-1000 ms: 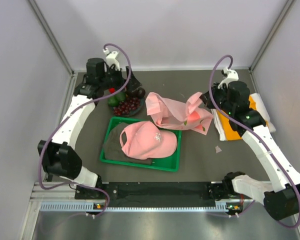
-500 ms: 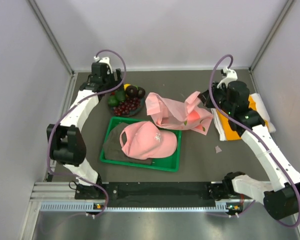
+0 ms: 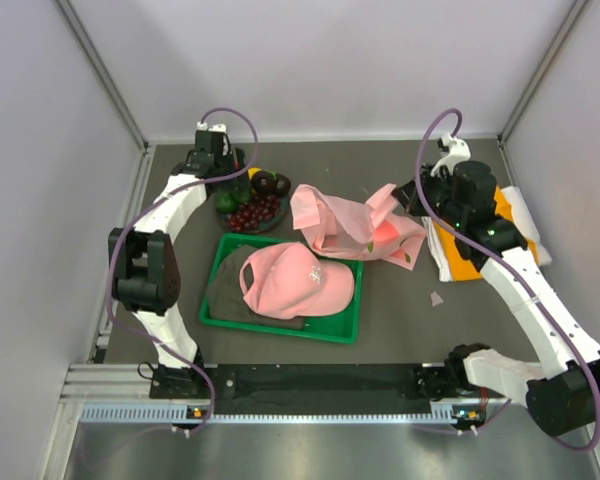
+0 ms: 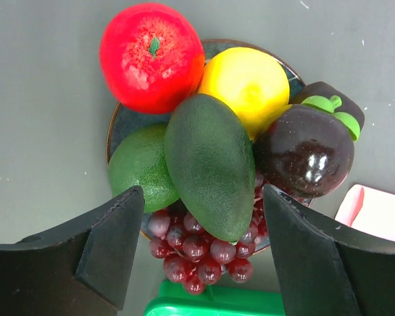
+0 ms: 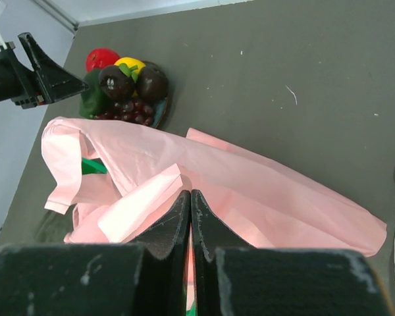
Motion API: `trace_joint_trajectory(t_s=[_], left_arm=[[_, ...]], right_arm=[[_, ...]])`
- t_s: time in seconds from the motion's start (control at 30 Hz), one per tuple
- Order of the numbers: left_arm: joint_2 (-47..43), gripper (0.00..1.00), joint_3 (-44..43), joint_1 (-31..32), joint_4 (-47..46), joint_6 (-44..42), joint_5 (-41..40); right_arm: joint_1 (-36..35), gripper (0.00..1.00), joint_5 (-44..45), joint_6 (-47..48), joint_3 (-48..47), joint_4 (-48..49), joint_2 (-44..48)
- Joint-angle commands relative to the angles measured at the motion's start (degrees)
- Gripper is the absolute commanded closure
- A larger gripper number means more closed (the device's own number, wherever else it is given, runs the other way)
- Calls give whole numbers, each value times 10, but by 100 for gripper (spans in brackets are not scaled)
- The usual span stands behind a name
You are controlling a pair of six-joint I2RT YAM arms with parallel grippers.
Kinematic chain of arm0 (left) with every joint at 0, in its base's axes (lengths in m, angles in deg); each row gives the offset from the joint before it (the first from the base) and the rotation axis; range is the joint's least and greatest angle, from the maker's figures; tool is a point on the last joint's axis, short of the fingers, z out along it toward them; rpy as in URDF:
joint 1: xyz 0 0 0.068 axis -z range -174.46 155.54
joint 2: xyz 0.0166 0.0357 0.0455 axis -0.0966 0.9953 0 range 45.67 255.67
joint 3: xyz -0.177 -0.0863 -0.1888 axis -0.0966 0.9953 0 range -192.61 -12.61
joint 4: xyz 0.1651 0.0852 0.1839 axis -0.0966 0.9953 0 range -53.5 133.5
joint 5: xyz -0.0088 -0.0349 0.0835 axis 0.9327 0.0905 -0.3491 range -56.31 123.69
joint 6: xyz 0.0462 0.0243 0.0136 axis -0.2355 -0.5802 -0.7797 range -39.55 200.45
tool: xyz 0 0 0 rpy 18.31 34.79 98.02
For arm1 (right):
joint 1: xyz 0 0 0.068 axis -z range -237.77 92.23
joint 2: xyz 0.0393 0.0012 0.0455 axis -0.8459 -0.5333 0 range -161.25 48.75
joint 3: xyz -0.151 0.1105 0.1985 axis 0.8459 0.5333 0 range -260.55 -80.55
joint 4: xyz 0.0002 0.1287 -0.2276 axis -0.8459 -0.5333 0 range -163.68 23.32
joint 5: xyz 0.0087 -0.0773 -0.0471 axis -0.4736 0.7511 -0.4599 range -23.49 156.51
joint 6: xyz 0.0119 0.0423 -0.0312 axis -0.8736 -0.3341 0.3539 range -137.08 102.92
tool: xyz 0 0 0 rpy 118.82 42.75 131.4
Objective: Place the fruits into the plastic bag
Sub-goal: Pick up the fake fruit from the plate.
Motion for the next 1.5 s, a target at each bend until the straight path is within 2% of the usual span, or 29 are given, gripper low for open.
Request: trace_joint_trajectory(t_s=[0.0,0.8,1.13,1.33,1.47], left_arm=[[14,23,-20,2,-12,14,4],[38,29,-10,6,-20,32,18],[50,29,-10,6,-20,33,18],[43,44,-8,6,-24,33,16],[37,48,-7,7,-23,37,16]], right_arm=[[3,100,-9,7,0,31,-3],[4,100,-8,9,1,30,-10],[3,100,-10,9,3,30,-8],[4,100,-8,9,4,30,-6],[4,100,-8,9,5,31,-8]])
